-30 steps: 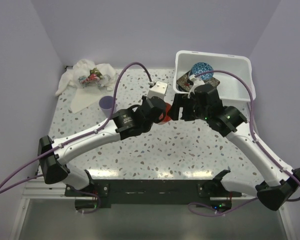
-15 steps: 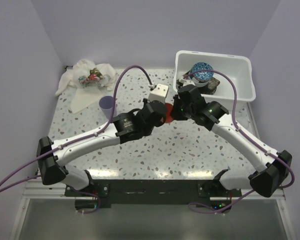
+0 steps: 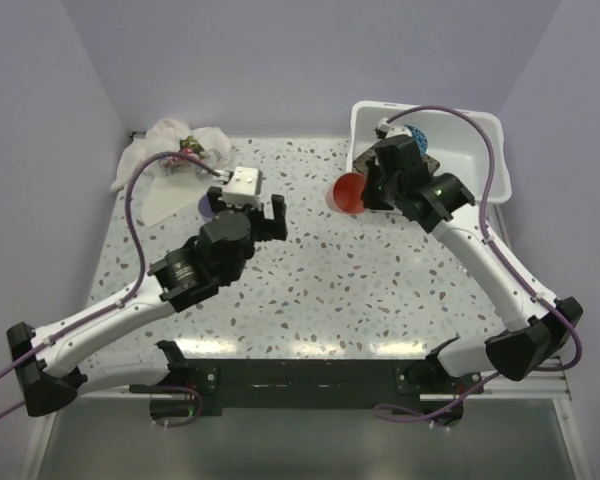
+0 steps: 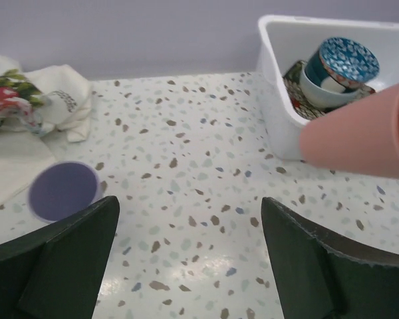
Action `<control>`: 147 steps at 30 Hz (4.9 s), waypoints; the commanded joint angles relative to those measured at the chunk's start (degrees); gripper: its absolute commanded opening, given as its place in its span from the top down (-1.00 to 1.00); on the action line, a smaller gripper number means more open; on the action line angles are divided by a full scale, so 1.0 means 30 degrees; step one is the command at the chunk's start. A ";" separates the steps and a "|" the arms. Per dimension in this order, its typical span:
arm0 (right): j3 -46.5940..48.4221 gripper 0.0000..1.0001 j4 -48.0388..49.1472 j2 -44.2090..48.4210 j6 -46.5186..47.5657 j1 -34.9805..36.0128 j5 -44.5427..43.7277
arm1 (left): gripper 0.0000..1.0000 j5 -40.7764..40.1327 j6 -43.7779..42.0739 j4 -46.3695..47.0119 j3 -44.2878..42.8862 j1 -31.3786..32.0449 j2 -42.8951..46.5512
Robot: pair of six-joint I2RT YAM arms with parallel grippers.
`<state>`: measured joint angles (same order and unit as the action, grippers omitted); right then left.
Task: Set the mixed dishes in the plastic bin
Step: Pass from the left arm to the right, then place the cup in the plastic bin.
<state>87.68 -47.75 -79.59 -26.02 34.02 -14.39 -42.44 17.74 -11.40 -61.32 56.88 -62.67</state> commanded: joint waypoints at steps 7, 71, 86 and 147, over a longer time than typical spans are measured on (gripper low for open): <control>0.3700 1.00 -0.0140 -0.1563 0.1614 -0.7702 -0.0536 | -0.89 -0.0884 -0.3245 0.4203 0.6487 -0.2906 0.5069; 0.9448 0.31 0.8502 -1.6274 -0.3953 -1.7814 0.3420 | -0.85 -0.0357 -0.5649 0.8106 0.9102 -0.3521 0.1409; 0.6199 0.29 1.1578 -1.4370 -0.5652 -1.7786 0.3714 | -0.85 -0.0210 -0.5678 0.8106 0.9102 -0.3492 0.1409; 0.3003 -0.73 1.7028 -1.2964 -0.7383 -1.7961 0.7053 | -0.83 0.0141 -0.5591 0.7960 0.9044 -0.3521 0.1468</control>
<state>100.12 -0.82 -124.70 -47.99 -19.11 6.98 -41.69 1.19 9.80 -34.11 46.63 -59.42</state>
